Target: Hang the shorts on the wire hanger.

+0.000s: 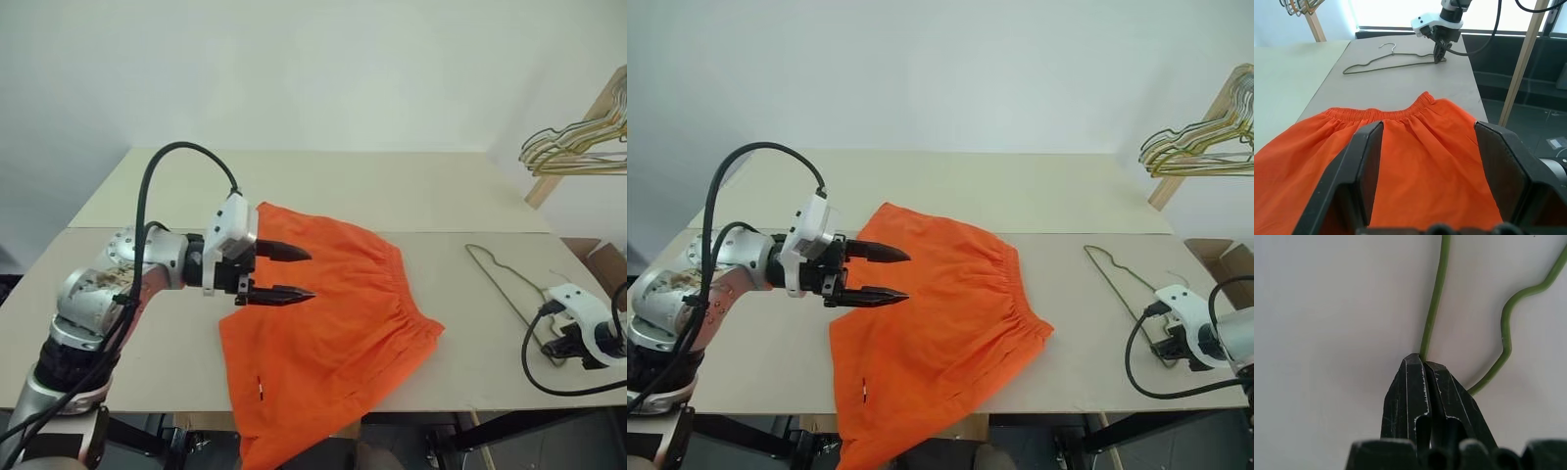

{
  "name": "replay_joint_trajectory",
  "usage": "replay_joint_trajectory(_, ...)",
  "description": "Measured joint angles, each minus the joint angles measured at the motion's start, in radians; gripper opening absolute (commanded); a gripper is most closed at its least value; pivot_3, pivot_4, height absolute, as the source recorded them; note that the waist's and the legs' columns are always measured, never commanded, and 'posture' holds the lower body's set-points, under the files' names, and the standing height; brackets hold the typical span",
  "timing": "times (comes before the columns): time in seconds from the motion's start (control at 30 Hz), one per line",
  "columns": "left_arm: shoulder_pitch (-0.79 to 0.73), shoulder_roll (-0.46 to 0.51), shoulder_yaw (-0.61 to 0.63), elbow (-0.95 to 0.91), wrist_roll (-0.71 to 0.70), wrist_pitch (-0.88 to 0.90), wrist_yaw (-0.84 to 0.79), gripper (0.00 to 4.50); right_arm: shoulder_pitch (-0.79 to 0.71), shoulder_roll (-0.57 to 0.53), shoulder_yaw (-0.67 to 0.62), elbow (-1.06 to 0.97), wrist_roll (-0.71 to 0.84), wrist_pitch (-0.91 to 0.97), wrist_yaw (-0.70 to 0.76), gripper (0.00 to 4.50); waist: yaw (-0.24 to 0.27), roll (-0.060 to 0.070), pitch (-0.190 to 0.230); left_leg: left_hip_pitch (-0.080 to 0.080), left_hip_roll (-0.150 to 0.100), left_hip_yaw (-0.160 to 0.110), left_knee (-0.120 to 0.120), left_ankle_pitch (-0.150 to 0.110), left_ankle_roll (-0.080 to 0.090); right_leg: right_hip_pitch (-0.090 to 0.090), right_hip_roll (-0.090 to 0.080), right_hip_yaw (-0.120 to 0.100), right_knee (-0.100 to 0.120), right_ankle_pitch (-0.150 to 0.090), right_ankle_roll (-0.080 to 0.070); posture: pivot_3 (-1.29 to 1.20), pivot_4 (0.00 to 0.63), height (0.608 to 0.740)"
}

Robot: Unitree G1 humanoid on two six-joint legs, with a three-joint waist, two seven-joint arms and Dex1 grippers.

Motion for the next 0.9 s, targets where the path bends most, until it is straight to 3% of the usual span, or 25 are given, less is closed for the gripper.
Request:
replay_joint_trajectory(0.23, 0.0, -0.003, 0.008, -0.002, -0.011, 0.001, 0.032, 3.2, 0.094, -0.003, -0.062, -0.115, -0.014, -0.053, -0.044, 0.04, 0.002, 0.001, 0.0, -0.002, 0.0, 0.0, 0.0, 0.0, 0.0, -0.002, 0.0, 0.0, 0.0, 0.0, 0.0, 0.0, 0.042, 0.74)
replay_joint_trajectory(0.5, -0.094, -0.078, 0.011, 0.09, 0.004, 0.017, 0.141, 3.2, 0.105, 0.032, -0.275, -0.412, 0.003, -0.117, -0.173, 0.04, -0.001, 0.012, -0.005, -0.013, -0.001, 0.0, 0.001, 0.0, -0.001, -0.014, -0.001, 0.001, 0.004, 0.001, 0.001, -0.03, 0.0, 0.74)
replay_joint_trajectory(0.67, -0.16, -0.131, 0.016, 0.192, 0.029, 0.036, 0.224, 3.2, 0.168, 0.108, -0.327, -0.604, -0.071, -0.438, -0.29, 0.04, -0.001, 0.013, -0.007, -0.02, -0.002, 0.0, 0.002, 0.001, -0.001, -0.021, -0.002, 0.001, 0.004, 0.001, 0.001, -0.06, 0.0, 0.74)
replay_joint_trajectory(0.8, -0.25, -0.105, 0.094, 0.296, -0.014, 0.14, 0.25, 3.2, 0.211, 0.072, -0.283, -0.586, -0.304, -0.855, -0.445, 0.04, -0.006, 0.014, -0.007, -0.027, -0.003, 0.0, 0.005, 0.002, -0.004, -0.027, -0.003, 0.001, 0.005, 0.001, 0.002, -0.06, 0.0, 0.74)
replay_joint_trajectory(0.9, -0.273, -0.079, 0.106, 0.318, -0.03, 0.174, 0.221, 3.2, 0.198, 0.071, -0.256, -0.542, -0.398, -0.995, -0.518, 0.04, -0.013, 0.013, -0.008, -0.027, -0.003, 0.001, 0.005, 0.003, -0.005, -0.027, -0.002, 0.001, 0.006, 0.001, 0.002, -0.05, 0.0, 0.74)
